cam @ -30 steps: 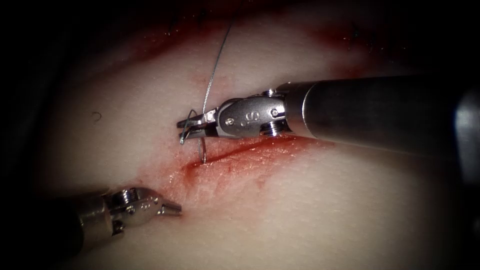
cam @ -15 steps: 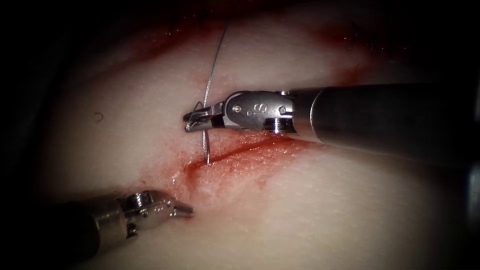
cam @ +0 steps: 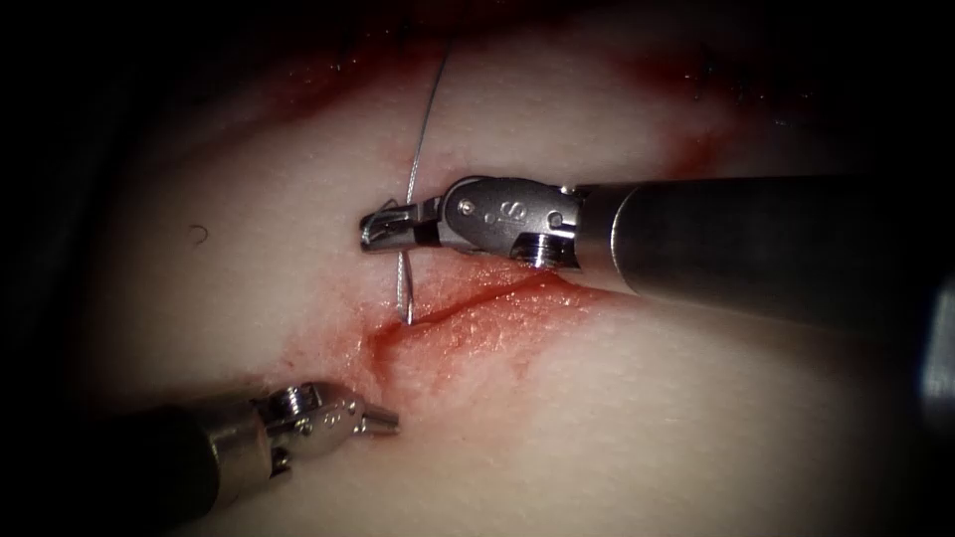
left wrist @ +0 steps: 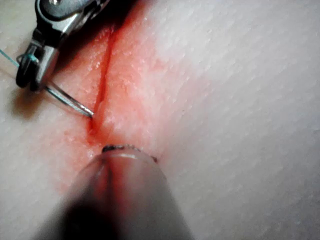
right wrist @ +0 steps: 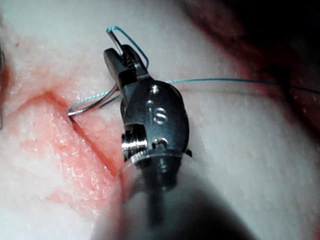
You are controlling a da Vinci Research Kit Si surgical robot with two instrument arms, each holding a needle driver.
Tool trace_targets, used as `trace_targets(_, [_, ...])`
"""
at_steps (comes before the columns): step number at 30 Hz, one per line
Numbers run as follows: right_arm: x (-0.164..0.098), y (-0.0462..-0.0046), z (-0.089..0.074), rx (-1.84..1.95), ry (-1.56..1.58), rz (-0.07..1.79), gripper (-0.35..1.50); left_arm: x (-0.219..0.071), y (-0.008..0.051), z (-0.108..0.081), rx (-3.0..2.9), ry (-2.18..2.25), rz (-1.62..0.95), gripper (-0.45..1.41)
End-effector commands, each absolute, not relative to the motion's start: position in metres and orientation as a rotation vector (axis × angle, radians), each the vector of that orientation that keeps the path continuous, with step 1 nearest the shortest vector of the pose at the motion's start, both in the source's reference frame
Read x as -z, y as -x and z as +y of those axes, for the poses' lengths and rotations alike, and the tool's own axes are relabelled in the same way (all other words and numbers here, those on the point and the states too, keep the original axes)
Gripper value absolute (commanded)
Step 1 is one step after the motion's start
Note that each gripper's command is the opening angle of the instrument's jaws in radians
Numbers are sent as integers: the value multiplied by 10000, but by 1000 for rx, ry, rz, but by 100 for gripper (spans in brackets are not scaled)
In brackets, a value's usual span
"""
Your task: Wound Closure
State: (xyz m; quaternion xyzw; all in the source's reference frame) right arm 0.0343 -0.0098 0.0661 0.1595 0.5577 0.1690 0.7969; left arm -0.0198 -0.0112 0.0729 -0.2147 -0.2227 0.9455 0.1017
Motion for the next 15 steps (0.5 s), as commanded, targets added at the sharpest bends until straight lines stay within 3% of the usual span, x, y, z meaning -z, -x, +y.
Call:
trace_targets(1, [-668, -353, -101, -395, -376, 1197, -35, -735, 204, -117, -2793, 636, -661, 4])
trace_targets(15, [-704, -356, -128, -838, -759, 1279, -35, -733, 193, -115, -2800, 644, -673, 4])
